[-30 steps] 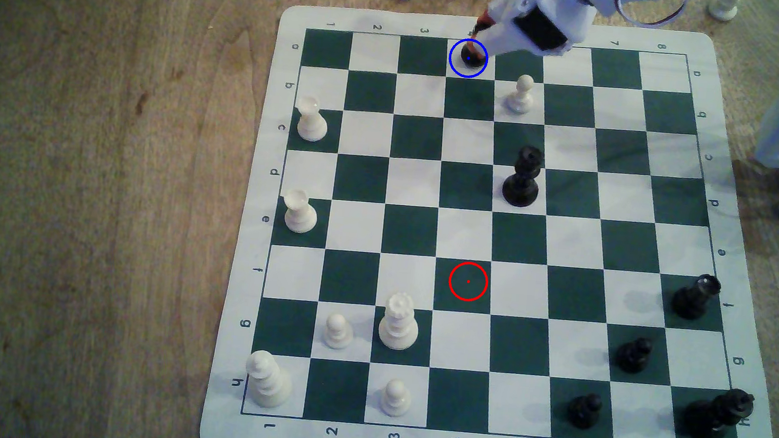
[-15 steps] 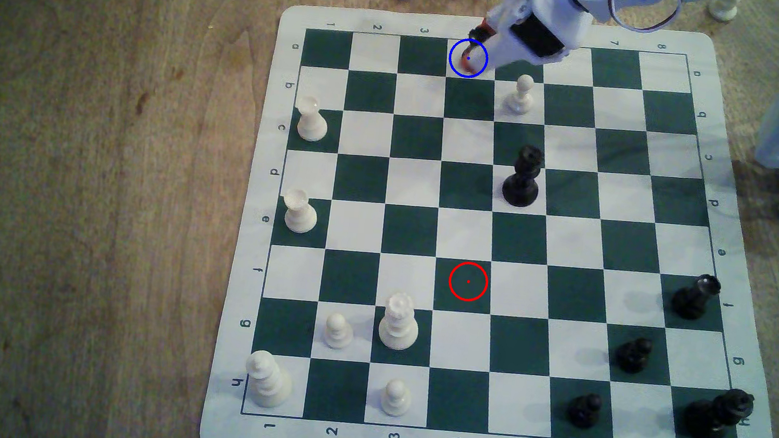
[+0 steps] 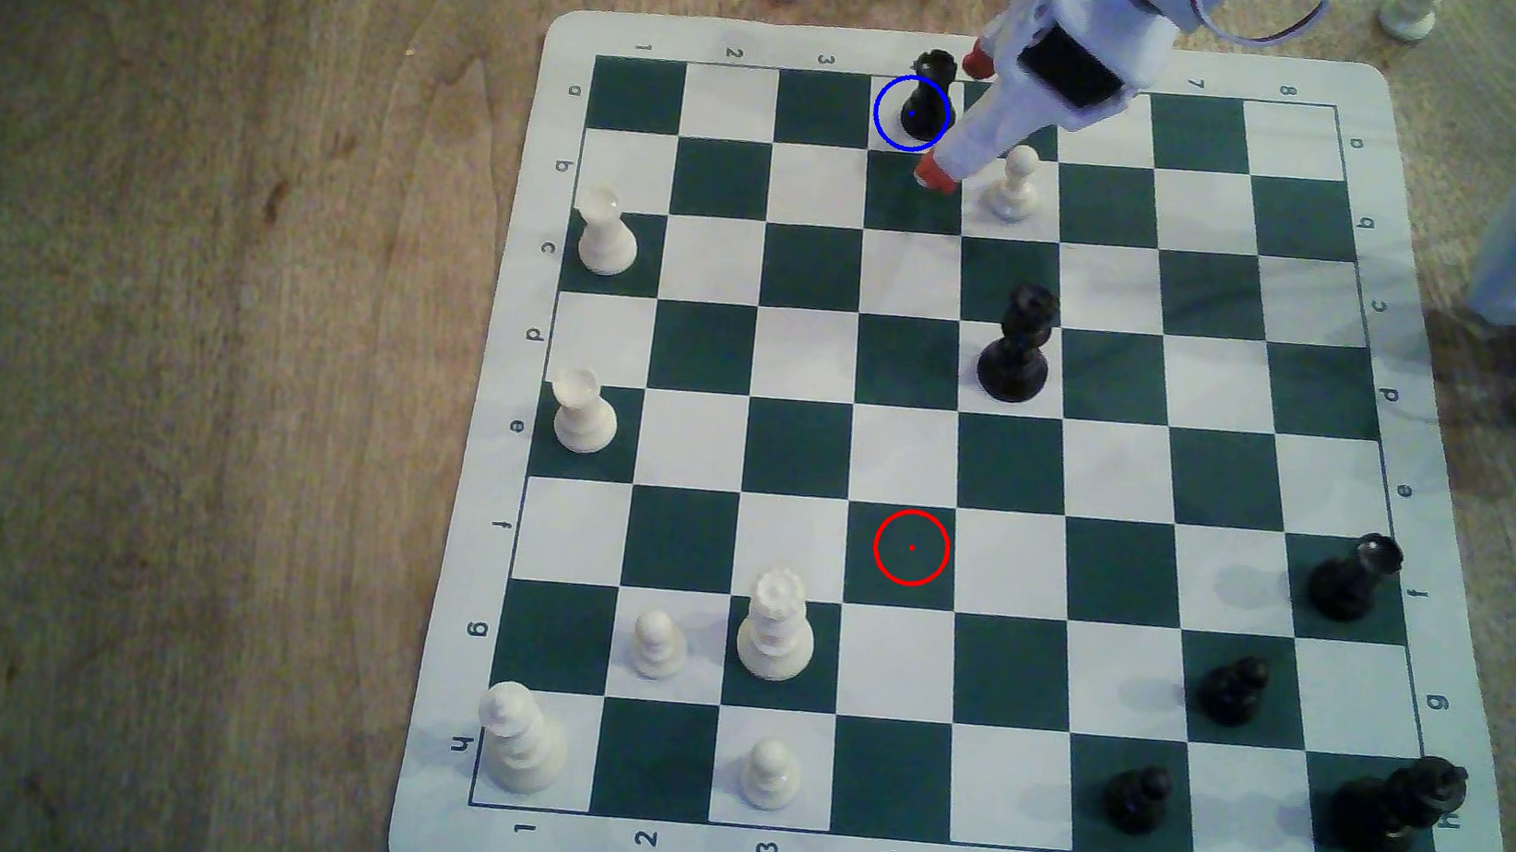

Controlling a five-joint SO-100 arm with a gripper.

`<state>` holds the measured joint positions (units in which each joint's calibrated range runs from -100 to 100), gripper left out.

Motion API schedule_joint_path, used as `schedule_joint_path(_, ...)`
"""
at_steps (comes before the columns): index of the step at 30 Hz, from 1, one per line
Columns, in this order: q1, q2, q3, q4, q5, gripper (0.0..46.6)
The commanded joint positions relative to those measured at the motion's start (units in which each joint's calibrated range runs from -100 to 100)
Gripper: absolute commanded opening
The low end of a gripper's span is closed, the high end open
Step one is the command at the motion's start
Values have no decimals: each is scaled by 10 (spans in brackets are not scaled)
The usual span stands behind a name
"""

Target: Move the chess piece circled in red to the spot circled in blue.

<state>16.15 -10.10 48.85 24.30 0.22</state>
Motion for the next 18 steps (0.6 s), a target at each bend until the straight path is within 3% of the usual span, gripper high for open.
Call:
schedule_joint_path(1,-7,-72,-31,25,0,285)
schedule_joint_path(12,-37,-246,16,154,-7,267)
schedule_joint_path(15,-37,-351,79,160,-2,42)
schedule_joint_path(18,-29,-440,177,107,0,32)
